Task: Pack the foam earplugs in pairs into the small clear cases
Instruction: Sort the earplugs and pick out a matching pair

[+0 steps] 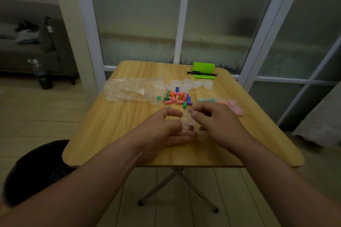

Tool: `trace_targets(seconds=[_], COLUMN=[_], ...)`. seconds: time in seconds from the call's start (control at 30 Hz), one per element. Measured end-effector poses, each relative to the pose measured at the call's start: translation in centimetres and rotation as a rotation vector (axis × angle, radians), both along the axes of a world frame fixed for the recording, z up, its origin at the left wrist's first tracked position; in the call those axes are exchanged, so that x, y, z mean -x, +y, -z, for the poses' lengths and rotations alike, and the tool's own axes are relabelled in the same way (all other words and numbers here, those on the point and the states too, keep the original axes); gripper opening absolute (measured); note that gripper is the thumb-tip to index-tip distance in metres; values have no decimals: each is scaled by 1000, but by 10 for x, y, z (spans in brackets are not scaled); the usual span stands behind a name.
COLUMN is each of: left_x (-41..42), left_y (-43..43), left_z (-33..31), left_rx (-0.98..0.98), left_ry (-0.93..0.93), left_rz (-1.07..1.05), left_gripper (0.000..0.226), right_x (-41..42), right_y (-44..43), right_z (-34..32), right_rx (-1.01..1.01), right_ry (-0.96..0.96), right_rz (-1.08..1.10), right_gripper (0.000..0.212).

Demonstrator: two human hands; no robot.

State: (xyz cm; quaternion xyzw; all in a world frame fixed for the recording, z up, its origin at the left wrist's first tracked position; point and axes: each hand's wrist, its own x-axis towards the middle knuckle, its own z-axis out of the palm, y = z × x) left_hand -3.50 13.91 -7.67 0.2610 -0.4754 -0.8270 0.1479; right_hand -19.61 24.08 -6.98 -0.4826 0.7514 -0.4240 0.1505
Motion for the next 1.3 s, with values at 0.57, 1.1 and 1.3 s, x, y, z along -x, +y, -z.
trace_targets(seconds=[0.57, 1.1, 1.3], left_x=[-1, 3, 4], left_y=[-17, -48, -47], left_z=[-3, 0, 0], left_rx=[-160, -215, -205], left_ry=[-15, -4, -17], left_rz=[-285, -446, -439], left_gripper=[52, 51, 53], right_x=[0, -16, -8], right_y=[-45, -104, -97], right_z=[4, 25, 18], right_rx=[68, -203, -86], right_ry=[23, 593, 499], right_rz=[67, 228, 234], right_gripper=[13, 16, 13])
